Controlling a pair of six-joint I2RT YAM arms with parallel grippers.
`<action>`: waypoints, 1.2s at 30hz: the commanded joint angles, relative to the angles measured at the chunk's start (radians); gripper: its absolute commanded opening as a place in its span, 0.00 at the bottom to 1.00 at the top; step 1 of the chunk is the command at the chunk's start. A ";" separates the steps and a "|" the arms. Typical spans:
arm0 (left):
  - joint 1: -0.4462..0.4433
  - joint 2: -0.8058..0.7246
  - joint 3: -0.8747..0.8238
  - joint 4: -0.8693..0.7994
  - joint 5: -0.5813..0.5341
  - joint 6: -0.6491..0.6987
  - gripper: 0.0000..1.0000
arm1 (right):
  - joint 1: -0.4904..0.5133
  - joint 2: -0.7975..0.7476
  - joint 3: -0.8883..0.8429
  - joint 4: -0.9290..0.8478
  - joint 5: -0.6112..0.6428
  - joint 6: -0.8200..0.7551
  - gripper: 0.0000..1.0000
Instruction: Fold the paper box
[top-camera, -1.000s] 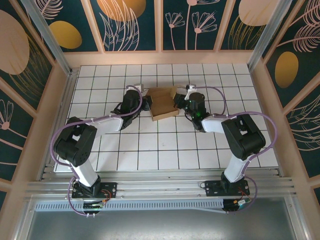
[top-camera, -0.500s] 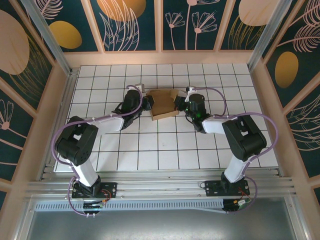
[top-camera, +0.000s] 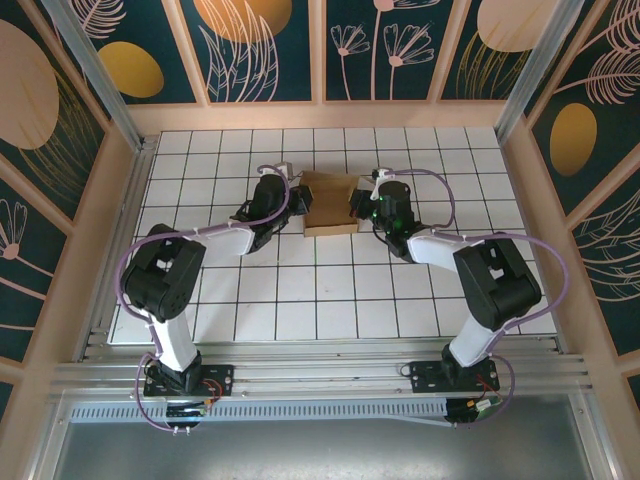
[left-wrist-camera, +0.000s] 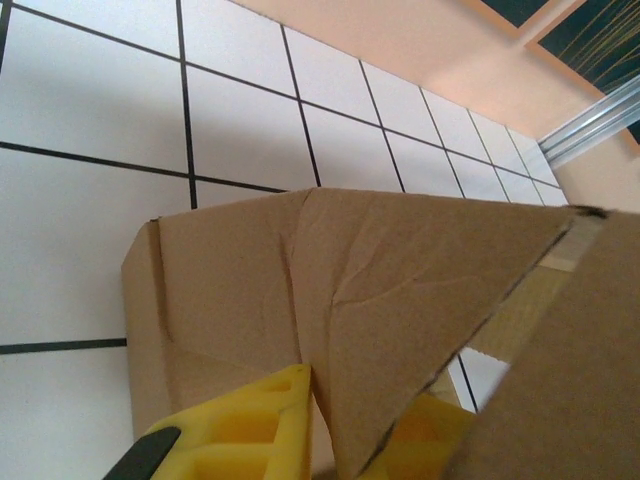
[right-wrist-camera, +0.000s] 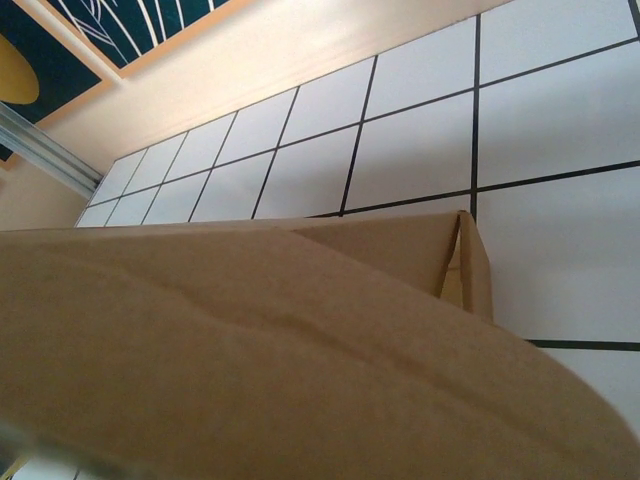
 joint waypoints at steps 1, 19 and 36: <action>-0.013 0.056 0.017 0.010 0.044 -0.013 0.13 | 0.021 -0.025 0.024 -0.089 -0.018 -0.018 0.05; -0.014 0.060 -0.023 0.093 0.118 -0.028 0.15 | 0.016 -0.013 0.034 -0.154 -0.006 -0.047 0.07; -0.013 -0.168 -0.212 0.074 0.112 0.002 0.27 | 0.010 -0.084 -0.038 -0.202 0.040 -0.072 0.22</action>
